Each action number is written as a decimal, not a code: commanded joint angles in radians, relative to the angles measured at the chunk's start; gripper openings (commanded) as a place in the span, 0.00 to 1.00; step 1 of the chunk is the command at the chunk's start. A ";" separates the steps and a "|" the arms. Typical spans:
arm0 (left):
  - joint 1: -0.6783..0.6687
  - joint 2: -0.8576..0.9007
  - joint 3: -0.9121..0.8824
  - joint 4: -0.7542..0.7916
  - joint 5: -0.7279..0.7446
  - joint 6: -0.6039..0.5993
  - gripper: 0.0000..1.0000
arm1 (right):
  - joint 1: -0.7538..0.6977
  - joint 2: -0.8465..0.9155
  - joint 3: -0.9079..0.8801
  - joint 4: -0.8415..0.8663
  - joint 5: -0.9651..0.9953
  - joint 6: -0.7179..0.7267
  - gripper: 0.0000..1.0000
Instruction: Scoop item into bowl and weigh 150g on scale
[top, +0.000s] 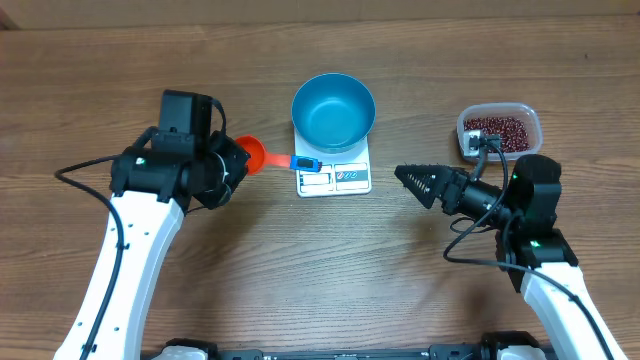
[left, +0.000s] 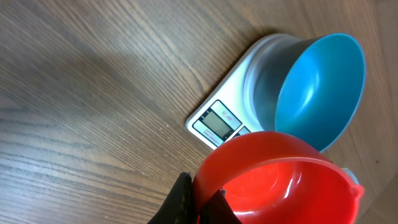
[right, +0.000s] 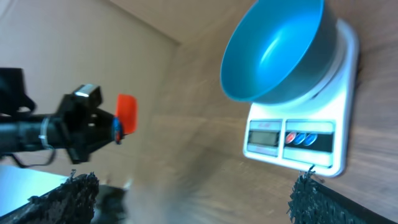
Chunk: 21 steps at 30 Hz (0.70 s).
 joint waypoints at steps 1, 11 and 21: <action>-0.025 0.044 -0.002 0.001 -0.017 -0.091 0.04 | 0.003 0.048 0.027 0.054 -0.119 0.160 1.00; -0.121 0.155 -0.002 0.087 0.066 -0.131 0.04 | 0.015 0.060 0.027 0.105 -0.167 0.163 1.00; -0.234 0.158 -0.002 0.136 0.061 -0.270 0.04 | 0.060 0.060 0.026 0.105 -0.095 0.222 1.00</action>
